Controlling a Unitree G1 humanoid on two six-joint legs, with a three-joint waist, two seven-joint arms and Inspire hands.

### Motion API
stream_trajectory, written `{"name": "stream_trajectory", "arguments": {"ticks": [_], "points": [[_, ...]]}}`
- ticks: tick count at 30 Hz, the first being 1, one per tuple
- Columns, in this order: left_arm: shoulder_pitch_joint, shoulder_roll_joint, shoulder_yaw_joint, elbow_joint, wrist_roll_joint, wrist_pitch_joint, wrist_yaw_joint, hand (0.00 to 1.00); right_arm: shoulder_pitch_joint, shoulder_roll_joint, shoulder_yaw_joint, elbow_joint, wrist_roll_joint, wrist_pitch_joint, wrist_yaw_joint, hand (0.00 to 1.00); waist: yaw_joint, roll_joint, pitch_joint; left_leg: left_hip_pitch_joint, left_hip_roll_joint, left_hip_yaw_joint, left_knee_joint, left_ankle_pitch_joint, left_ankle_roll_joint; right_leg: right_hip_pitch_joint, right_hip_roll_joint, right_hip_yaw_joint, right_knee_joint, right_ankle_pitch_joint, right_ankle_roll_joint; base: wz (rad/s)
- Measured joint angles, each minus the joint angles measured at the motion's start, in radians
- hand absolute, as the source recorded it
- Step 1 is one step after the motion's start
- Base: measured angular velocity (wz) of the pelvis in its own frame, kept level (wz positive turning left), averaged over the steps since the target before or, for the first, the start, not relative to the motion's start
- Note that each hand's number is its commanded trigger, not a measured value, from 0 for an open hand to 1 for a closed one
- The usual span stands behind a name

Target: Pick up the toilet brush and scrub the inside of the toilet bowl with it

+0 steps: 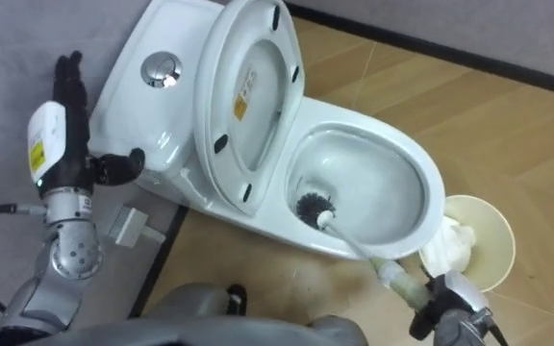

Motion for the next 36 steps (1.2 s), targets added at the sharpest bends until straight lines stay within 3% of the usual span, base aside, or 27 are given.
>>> {"name": "stream_trajectory", "arguments": {"ticks": [4, 7, 9, 12, 14, 15, 18, 20, 23, 27, 36], "points": [[-0.016, 0.012, -0.031, 0.045, -0.001, -0.028, 0.018, 0.0, -0.094, -0.032, 0.006, 0.0, -0.051, 0.013, -0.014, 1.0, 0.005, 0.019, 0.008, -0.055, -0.004, -0.001, -0.001, 0.024, 0.004, -0.068, -0.016, 0.008, 0.046, 0.0, -0.002, 0.0], [-0.039, 0.013, -0.064, 0.12, -0.008, -0.045, 0.01, 0.0, -0.15, -0.07, 0.025, -0.001, -0.1, 0.014, -0.034, 1.0, 0.045, 0.015, 0.0113, -0.094, -0.001, 0.025, -0.016, 0.047, 0.007, -0.146, -0.031, 0.026, 0.099, 0.0, -0.003, -0.12], [-0.056, 0.014, -0.094, 0.178, -0.045, -0.049, -0.012, 0.0, -0.198, -0.085, 0.049, 0.0, -0.101, 0.021, -0.034, 1.0, 0.056, 0.004, 0.0189, -0.125, 0.002, 0.029, -0.013, 0.056, 0.007, -0.189, -0.037, 0.034, 0.123, 0.0, -0.007, -0.14], [-0.122, 0.019, -0.126, 0.216, -0.06, -0.069, 0.009, 0.0, -0.276, -0.108, 0.089, -0.004, -0.101, 0.023, -0.039, 1.0, 0.065, -0.019, 0.037, -0.205, 0.006, 0.028, 0.016, 0.069, 0.007, -0.271, -0.041, 0.039, 0.17, -0.001, -0.023, 0.01], [-0.178, 0.03, -0.144, 0.25, -0.061, -0.092, 0.023, 0.0, -0.328, -0.139, 0.099, -0.006, -0.119, 0.024, -0.046, 1.0, 0.088, -0.017, 0.049, -0.255, 0.006, 0.037, 0.038, 0.08, 0.013, -0.332, -0.051, 0.051, 0.21, -0.002, -0.033, -0.08], [-0.19, 0.03, -0.148, 0.253, -0.061, -0.093, 0.025, 0.0, -0.341, -0.148, 0.099, -0.007, -0.127, 0.024, -0.046, 1.0, 0.089, -0.015, 0.0505, -0.268, 0.005, 0.04, 0.042, 0.083, 0.016, -0.346, -0.054, 0.05, 0.218, -0.001, -0.035, -0.1], [-0.234, 0.057, -0.168, 0.259, -0.061, -0.093, 0.025, 0.0, -0.391, -0.179, 0.109, -0.025, -0.179, 0.035, -0.055, 1.0, 0.104, -0.012, 0.0503, -0.328, 0.004, 0.051, 0.047, 0.097, 0.023, -0.424, -0.064, 0.065, 0.246, 0.006, -0.04, -0.13], [-0.25, 0.076, -0.182, 0.261, -0.061, -0.093, 0.027, 0.0, -0.403, -0.192, 0.121, -0.062, -0.198, 0.063, -0.066, 1.0, 0.117, -0.011, 0.0501, -0.363, 0.005, 0.072, 0.061, 0.101, 0.028, -0.479, -0.073, 0.086, 0.284, 0.006, -0.041, -0.22], [-0.253, 0.083, -0.181, 0.257, -0.055, -0.082, 0.053, 0.0, -0.432, -0.198, 0.141, -0.09, -0.203, 0.1, -0.069, 1.0, 0.119, -0.01, 0.0494, -0.404, 0.001, 0.095, 0.081, 0.104, 0.033, -0.544, -0.09, 0.109, 0.335, -0.001, -0.045, -0.16], [-0.26, 0.089, -0.181, 0.233, -0.055, -0.058, 0.073, 0.0, -0.465, -0.221, 0.176, -0.101, -0.19, 0.12, -0.076, 1.0, 0.12, -0.008, 0.0483, -0.457, 0.002, 0.108, 0.114, 0.103, 0.034, -0.61, -0.1, 0.13, 0.377, -0.005, -0.051, -0.07], [-0.266, 0.119, -0.231, 0.154, -0.054, 0.042, 0.091, 0.0, -0.489, -0.227, 0.209, -0.097, -0.173, 0.164, -0.129, 1.0, 0.118, 0.01, 0.0472, -0.52, 0.002, 0.106, 0.156, 0.1, 0.039, -0.668, -0.107, 0.128, 0.415, -0.012, -0.053, 0.0]]}}
